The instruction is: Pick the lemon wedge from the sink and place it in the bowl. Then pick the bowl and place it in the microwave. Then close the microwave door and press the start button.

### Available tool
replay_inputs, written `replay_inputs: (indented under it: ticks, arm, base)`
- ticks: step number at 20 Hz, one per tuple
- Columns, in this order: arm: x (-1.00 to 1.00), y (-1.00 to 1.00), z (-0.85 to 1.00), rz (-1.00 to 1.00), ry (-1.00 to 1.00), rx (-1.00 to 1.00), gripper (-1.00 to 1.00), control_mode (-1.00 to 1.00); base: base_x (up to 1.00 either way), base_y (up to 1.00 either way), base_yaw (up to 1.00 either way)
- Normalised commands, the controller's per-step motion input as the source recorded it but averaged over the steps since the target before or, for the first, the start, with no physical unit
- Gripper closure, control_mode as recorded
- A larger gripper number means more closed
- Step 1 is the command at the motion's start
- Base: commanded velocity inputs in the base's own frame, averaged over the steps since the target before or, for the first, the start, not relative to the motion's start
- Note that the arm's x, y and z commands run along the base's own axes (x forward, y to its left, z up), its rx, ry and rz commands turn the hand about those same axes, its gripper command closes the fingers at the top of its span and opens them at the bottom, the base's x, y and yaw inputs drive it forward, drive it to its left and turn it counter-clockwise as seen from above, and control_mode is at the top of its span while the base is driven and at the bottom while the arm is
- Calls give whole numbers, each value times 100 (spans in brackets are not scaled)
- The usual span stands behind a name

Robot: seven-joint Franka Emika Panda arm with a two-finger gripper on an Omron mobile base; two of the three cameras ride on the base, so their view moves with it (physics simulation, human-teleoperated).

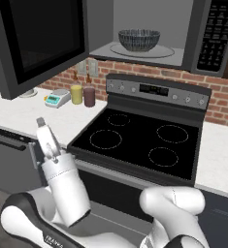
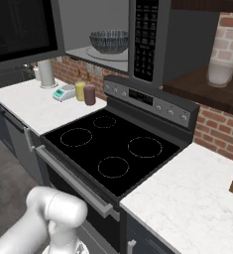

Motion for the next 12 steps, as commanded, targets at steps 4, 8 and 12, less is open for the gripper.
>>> replay_inputs:
  ticks: [4, 8, 12]
  arm:
    - [45, 100, -66, -11, 6, 0, -100, -100]
    - [44, 100, -62, -9, 5, 0, -100, -100]
    - [78, 95, -14, -14, 1, 0, -100, -100]
  base:
    - [0, 0, 0]
    - [0, 0, 0]
    - [0, 0, 0]
